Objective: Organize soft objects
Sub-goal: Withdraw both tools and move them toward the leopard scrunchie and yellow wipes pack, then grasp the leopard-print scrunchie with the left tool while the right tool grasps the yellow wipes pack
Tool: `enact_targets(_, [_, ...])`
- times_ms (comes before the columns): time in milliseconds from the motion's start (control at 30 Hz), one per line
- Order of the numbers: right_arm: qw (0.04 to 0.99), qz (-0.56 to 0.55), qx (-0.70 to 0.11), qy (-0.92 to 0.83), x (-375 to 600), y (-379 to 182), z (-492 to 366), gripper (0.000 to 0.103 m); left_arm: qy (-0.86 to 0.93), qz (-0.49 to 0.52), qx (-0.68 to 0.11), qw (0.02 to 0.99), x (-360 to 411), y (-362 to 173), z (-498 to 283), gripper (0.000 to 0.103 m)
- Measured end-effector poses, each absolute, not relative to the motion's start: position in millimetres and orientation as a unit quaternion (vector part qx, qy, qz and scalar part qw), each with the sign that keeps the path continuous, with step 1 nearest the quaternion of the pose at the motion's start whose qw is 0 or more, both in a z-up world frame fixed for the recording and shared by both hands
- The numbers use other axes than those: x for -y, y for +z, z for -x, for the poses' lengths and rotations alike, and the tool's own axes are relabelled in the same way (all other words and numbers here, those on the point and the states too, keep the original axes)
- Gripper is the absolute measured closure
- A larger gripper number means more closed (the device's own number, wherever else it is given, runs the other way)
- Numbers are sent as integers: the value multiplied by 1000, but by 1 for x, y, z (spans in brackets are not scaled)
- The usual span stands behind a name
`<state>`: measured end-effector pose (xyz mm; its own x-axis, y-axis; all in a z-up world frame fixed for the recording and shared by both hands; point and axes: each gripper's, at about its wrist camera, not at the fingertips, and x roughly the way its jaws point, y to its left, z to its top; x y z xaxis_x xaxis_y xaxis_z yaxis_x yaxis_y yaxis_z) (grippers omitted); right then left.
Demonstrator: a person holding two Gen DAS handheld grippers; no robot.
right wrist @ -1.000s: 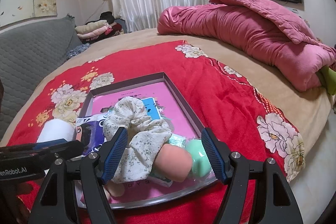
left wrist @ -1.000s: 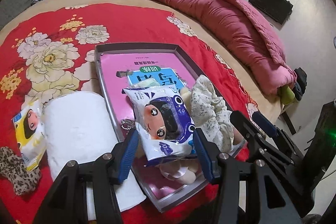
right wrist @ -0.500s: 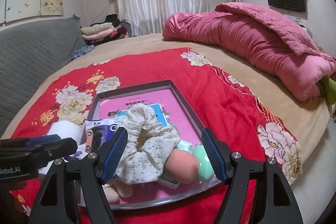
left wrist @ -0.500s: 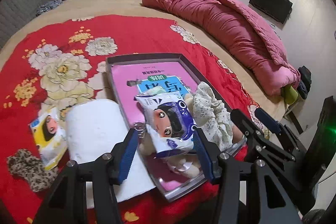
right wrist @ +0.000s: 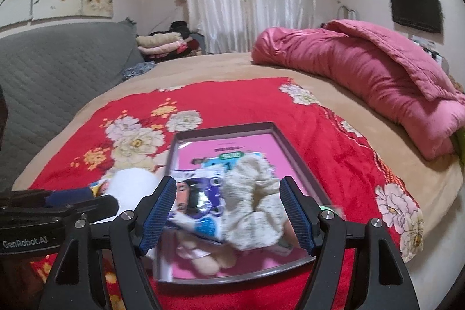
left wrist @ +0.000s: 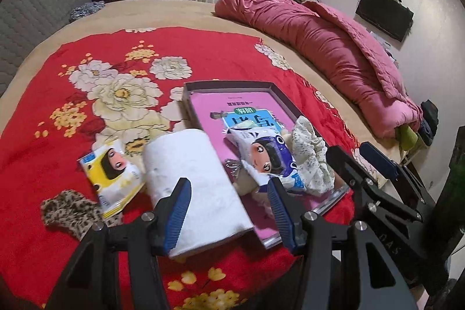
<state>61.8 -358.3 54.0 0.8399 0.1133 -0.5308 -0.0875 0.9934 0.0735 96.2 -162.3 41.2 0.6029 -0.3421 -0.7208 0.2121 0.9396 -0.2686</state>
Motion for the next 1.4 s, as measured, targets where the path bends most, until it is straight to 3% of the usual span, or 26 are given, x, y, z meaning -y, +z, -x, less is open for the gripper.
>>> enact_targets(700, [944,63,-277,165,253,64,-38,28,-71,132,-436,887,45,22,-58,49])
enact_targets(1400, [921,124,-297,222,206,46,-28,28,-48,272,-478,834,-2,-51,-81,49])
